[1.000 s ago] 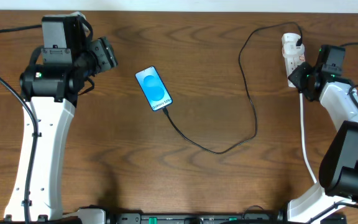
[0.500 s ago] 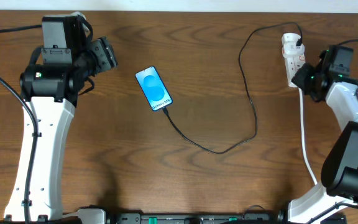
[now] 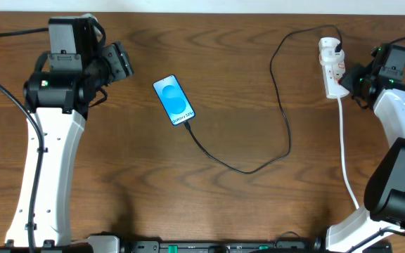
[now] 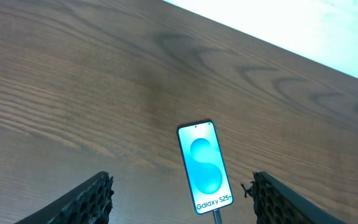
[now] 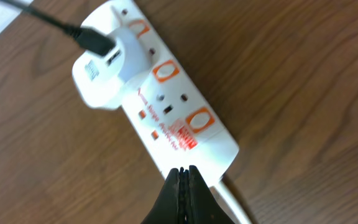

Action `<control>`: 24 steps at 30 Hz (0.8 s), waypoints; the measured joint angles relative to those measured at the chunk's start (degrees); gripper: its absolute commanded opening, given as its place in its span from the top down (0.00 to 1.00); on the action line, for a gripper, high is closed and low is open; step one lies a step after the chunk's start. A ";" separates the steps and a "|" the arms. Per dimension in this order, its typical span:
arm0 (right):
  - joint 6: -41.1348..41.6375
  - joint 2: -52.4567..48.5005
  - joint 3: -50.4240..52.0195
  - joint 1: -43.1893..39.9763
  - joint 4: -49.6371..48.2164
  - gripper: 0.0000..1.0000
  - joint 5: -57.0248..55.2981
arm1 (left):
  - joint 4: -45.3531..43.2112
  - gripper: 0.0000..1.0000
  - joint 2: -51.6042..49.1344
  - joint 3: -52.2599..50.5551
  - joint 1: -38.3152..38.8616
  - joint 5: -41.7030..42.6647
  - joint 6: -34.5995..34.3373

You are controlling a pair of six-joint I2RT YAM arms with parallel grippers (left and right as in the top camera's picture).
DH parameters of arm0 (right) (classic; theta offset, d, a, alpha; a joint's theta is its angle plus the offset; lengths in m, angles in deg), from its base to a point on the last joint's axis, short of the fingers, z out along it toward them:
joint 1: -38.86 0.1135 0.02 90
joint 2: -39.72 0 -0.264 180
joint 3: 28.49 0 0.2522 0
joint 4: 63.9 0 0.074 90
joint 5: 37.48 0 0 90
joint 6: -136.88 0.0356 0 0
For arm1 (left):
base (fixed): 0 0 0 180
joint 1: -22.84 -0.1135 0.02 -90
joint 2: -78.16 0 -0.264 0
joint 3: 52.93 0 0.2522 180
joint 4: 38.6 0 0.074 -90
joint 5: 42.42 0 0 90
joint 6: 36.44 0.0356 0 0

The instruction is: Plug charger to phone and switch on socket

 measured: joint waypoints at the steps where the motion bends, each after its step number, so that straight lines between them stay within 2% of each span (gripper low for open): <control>1: 0.57 -0.37 -0.11 0.00 -0.55 0.99 -0.63 | 0.02 0.27 -0.07 0.00 0.00 -0.02 0.00; 15: 9.27 -9.51 -1.57 0.02 -5.77 0.99 -3.82 | 0.00 0.27 -0.13 0.00 0.00 -0.02 0.00; 24: 10.51 -14.10 -12.85 0.72 -0.87 0.99 -3.54 | 0.00 0.27 -0.13 0.00 0.00 0.00 0.00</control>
